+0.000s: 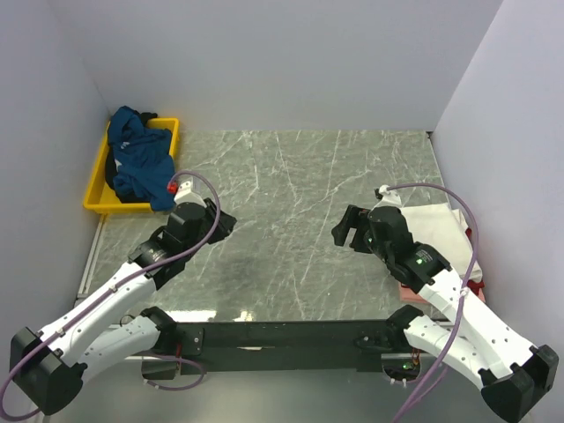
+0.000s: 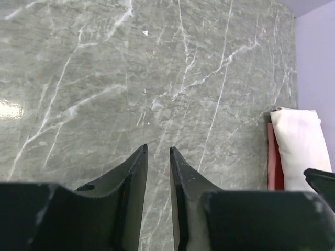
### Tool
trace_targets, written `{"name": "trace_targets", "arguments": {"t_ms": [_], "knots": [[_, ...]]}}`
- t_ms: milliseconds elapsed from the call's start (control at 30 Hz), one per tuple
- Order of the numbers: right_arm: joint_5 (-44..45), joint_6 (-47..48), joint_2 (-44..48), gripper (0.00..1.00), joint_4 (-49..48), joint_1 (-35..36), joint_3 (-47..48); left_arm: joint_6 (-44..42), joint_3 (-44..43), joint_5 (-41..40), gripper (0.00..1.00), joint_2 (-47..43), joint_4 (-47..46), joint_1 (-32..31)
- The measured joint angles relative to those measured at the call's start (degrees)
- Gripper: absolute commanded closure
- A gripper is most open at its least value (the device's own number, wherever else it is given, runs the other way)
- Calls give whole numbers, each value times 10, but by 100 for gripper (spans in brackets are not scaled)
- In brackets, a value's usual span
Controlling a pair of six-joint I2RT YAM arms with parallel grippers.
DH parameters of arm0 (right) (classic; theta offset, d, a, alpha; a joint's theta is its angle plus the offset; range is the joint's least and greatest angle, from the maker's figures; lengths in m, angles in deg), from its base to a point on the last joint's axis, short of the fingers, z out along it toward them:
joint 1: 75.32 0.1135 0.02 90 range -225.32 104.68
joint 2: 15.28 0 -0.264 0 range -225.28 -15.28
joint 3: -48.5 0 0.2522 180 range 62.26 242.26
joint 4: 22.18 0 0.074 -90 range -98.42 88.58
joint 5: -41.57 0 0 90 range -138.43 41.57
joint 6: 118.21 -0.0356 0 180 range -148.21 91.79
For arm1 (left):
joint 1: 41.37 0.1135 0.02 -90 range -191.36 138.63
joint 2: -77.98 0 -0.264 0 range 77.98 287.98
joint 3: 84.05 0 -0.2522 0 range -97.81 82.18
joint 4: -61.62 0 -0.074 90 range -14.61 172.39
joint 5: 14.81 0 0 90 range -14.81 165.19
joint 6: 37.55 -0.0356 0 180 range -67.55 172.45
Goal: Fold and stack the t-shirts
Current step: Grab the tshirt from the pile
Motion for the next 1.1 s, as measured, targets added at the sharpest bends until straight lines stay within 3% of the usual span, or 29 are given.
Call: {"name": "trace_targets", "arguments": {"t_ms": [200, 400, 500, 700, 1100], "knots": [[-23, 14, 28, 11, -9, 0, -6, 1, -21, -30, 57, 13, 12, 0], [-45, 24, 54, 11, -25, 0, -14, -4, -96, -71, 47, 65, 46, 20], [-55, 28, 54, 11, -26, 0, -14, -15, -158, -66, 45, 109, 64, 96], [-73, 33, 53, 11, -28, 0, -15, -38, -283, -96, 31, 214, 90, 261], [-116, 43, 40, 11, -35, 0, -15, -45, -419, -117, 27, 496, 129, 418]]}}
